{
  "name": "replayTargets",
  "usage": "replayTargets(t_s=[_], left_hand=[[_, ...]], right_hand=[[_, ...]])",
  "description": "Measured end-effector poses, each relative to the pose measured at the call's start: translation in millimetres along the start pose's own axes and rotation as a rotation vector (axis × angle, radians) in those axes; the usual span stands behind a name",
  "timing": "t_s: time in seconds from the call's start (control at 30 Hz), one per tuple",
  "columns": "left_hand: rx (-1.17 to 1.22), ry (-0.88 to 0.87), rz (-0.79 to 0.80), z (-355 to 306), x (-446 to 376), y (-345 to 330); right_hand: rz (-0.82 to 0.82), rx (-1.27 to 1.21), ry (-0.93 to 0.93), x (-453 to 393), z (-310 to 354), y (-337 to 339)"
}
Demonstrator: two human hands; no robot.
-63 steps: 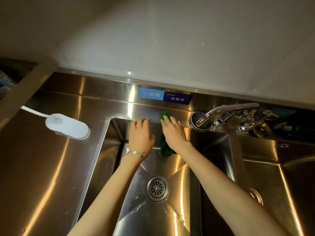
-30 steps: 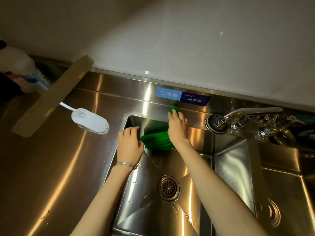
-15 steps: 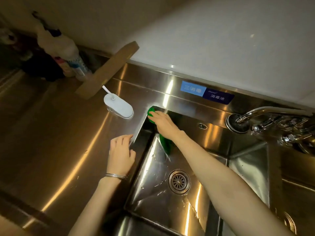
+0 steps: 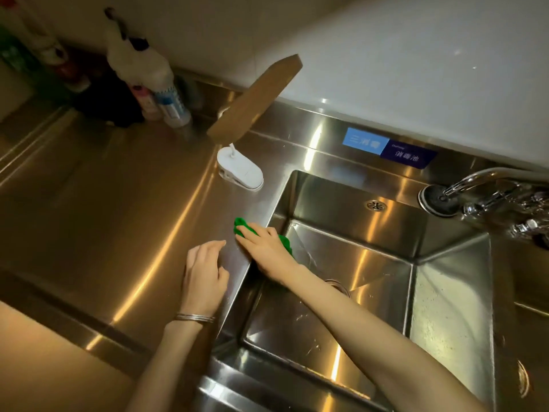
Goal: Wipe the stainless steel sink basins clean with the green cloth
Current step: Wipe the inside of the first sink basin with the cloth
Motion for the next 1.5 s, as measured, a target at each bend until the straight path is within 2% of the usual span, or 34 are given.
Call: replayTargets(t_s=[0.07,0.2,0.27,0.4,0.57,0.7,0.87,0.93,1.03,1.1,1.2,1.33,1.4,1.5], left_hand=[[-0.010,0.020,0.002,13,11,4],[-0.033,0.032,0.038,41,42,9],[-0.018,0.034,0.061,50,56,10],[0.002,-0.027,0.095,64,77,15],[0.025,-0.005,0.100,82,92,20],[0.055,0.005,0.096,99,103,24],[0.046,-0.029,0.065,116,118,27],[0.060,-0.039,0.061,117,124,28],[0.085,-0.024,0.052,117,131,30],[0.079,-0.047,0.046,117,132,31],[0.084,-0.077,0.041,118,132,34],[0.070,-0.065,0.035,121,130,36],[0.057,-0.063,0.051,126,132,34],[0.057,-0.090,0.047,129,138,29]], right_hand=[[0.055,0.069,0.034,6,22,-17],[-0.006,0.146,0.197,24,61,-45],[-0.023,0.132,0.238,25,58,-39],[0.031,0.070,-0.005,-6,25,-13],[-0.035,-0.025,-0.278,-25,30,1],[0.003,-0.059,-0.154,-17,71,-26],[-0.021,0.107,0.039,8,144,-66],[-0.008,0.102,0.104,17,169,-78],[0.048,0.040,0.172,20,164,-72],[0.057,0.000,0.149,14,142,-58],[0.030,-0.030,-0.024,-5,117,-38],[0.049,-0.037,-0.164,-31,125,-32],[0.050,-0.010,-0.134,-33,136,-37],[0.087,0.007,0.014,-17,154,-46]])
Point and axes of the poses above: each hand's wrist, its own x-axis away from the middle knuckle, its own y-axis out of the back of the hand, z = x × y, the point moved 2 cm from there along -x, towards the middle knuckle, and after that the axes turned 10 degrees about z, right-handed, at the moved point
